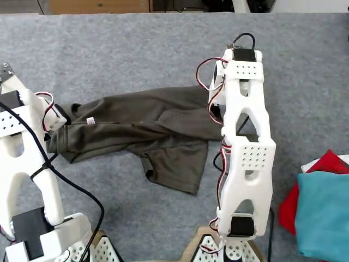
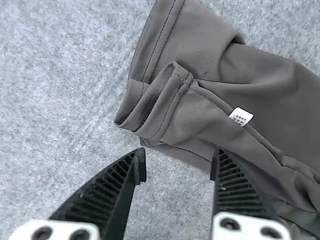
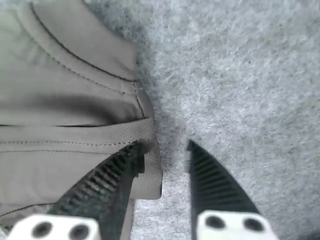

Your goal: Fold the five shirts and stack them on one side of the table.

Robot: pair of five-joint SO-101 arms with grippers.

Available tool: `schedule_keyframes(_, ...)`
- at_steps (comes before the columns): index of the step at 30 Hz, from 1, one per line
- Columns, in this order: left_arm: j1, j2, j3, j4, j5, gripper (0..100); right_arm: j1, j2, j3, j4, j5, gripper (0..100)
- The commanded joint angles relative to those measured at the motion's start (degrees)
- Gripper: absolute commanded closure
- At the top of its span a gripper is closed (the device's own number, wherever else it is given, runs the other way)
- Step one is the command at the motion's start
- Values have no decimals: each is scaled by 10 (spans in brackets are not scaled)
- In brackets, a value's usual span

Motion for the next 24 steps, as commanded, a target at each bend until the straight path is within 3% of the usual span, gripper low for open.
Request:
schedule_keyframes(1, -5, -21, -3, 1, -2, 775, 4, -3, -25, -7, 4, 818)
schedule_keyframes(24, -5, -21, -2, 3, -2, 775, -25, 48, -28, -33, -2, 818)
